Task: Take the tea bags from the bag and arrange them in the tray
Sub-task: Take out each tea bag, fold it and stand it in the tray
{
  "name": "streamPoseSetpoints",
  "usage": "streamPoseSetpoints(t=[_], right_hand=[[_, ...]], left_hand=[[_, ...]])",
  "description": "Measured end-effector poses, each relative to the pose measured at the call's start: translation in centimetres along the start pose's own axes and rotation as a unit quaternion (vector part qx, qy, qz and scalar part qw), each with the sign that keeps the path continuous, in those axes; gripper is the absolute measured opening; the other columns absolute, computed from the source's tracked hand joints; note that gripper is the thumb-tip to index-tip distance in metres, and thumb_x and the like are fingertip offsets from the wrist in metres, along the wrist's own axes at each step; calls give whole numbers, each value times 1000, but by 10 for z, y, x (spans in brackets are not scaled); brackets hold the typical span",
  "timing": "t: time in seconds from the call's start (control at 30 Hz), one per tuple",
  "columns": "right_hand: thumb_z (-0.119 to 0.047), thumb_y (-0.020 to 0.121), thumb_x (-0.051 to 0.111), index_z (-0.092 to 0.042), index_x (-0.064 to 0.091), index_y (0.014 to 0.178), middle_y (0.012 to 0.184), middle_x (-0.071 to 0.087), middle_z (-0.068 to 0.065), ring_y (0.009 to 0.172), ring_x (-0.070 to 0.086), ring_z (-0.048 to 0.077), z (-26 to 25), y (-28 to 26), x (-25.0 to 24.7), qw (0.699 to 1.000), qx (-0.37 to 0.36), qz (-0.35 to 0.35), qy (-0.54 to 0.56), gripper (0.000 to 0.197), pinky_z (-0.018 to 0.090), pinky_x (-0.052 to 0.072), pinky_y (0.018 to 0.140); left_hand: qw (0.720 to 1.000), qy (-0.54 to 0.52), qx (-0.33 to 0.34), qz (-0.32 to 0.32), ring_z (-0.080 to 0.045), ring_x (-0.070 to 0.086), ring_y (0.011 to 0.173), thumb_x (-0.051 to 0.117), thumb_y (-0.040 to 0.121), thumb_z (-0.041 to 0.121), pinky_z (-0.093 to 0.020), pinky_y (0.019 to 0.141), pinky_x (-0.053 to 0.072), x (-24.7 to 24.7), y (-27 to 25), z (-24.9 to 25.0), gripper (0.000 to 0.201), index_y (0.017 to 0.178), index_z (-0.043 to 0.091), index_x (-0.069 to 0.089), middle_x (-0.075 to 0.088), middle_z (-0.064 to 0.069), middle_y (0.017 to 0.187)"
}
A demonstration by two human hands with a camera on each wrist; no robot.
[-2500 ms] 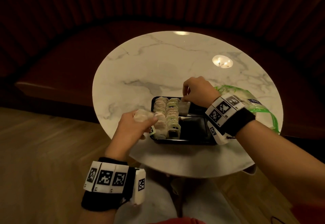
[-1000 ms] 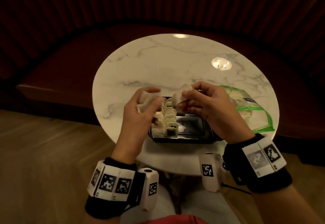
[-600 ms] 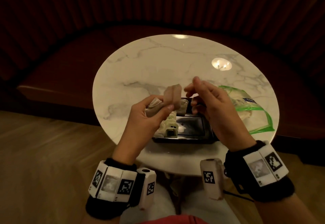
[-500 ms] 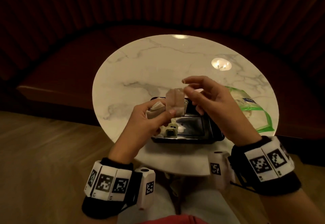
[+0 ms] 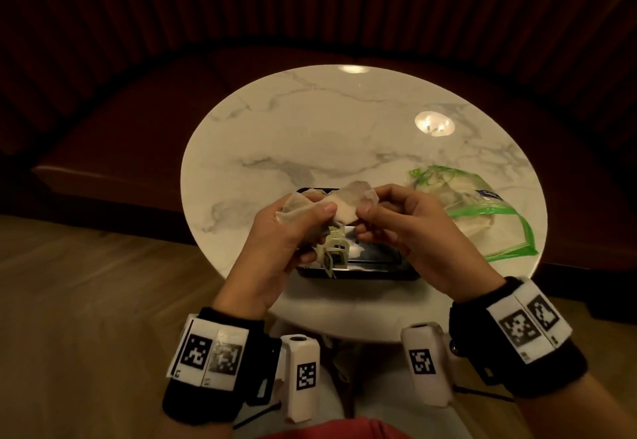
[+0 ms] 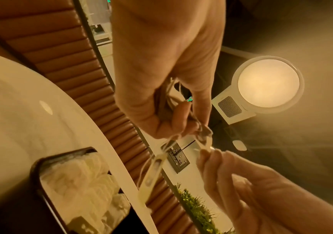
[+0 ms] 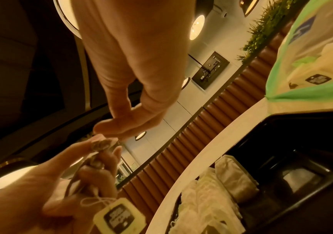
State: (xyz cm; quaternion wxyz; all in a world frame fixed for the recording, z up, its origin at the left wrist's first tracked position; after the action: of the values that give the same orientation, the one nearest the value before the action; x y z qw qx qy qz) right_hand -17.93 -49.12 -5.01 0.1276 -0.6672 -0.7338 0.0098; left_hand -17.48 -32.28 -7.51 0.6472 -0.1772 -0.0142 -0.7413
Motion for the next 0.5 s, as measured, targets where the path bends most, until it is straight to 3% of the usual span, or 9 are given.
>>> streamPoseSetpoints(t=[0.07, 0.13, 0.23, 0.37, 0.5], right_hand=[[-7, 89, 62, 1, 63, 101, 80, 69, 13, 65, 66, 19, -1, 0, -3, 1000, 18, -2, -18, 14, 21, 54, 58], [-10, 90, 60, 2, 63, 98, 86, 64, 17, 62, 64, 18, -3, 0, -6, 999, 21, 0, -34, 15, 20, 54, 55], [-10, 91, 60, 4, 64, 98, 83, 61, 18, 59, 62, 14, -4, 2, -10, 999, 16, -4, -50, 16, 19, 52, 52], [-9, 89, 62, -1, 68, 96, 76, 63, 12, 57, 61, 12, -7, 8, -15, 997, -2, 0, -78, 12, 19, 52, 51], [-3, 92, 60, 0, 68, 106, 82, 68, 13, 62, 65, 13, -17, 19, -25, 979, -39, -6, -202, 16, 20, 57, 58]], left_hand=[[999, 33, -2, -4, -23, 58, 72, 75, 68, 30, -36, 63, 47, -1, -1, 0, 31, 94, 14, 70, 67, -8, 79], [999, 39, -10, -3, -25, 57, 72, 76, 66, 30, -44, 70, 44, -1, -1, 1, 35, 95, 11, 70, 66, -10, 79], [999, 26, -10, 28, -23, 59, 74, 75, 77, 21, -33, 61, 46, -5, 2, 0, 32, 102, 3, 67, 66, -8, 78], [997, 63, 3, 46, -19, 58, 68, 73, 83, 17, -24, 50, 42, -6, 4, -5, 20, 96, 3, 69, 63, -10, 76], [986, 137, 25, 89, -5, 56, 56, 72, 86, 15, -19, 46, 40, -22, 8, -8, 10, 91, 6, 70, 63, -1, 68]])
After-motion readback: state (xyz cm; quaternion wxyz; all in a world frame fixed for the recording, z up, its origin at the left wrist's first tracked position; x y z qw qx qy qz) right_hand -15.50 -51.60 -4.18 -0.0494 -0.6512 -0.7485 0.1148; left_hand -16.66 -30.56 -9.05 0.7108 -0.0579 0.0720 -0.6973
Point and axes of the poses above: each hand's wrist, its own y-axis towards the middle knuckle, its own x-axis out of the palm, z = x × y, the point moved 3 cm from there along y, towards the middle knuckle
